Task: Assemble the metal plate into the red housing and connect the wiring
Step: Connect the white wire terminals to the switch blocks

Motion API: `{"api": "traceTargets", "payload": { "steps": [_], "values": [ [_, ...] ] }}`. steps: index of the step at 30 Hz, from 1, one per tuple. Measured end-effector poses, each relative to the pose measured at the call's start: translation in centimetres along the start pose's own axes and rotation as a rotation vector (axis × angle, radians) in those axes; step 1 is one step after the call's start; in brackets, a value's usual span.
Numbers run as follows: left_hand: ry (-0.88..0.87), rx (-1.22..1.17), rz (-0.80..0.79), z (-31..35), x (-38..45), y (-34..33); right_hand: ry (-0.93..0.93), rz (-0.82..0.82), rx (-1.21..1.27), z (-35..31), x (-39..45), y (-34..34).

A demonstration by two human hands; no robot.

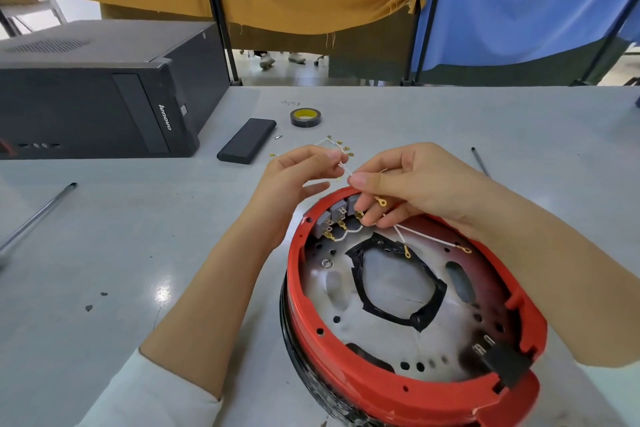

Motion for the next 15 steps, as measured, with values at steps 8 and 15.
{"api": "traceTargets", "payload": {
  "steps": [8, 15],
  "values": [
    [-0.077, 0.224, 0.019, 0.4, -0.5, -0.5, 0.183, 0.234, -0.222, 0.4, 0.2, -1.1],
    [0.022, 0.326, -0.006, -0.8, 0.0, -1.0, 0.061, 0.015, -0.421, 2.3, -0.1, -1.7]
  ]
}}
Point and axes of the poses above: each hand's wrist, its own x-axis towards the middle knuckle, its own y-axis out of the back of the hand, z = x × y, the point moved 1 cm from there along x, towards the middle knuckle, and after that the axes turned 5 degrees about x, right-handed, at the moved point
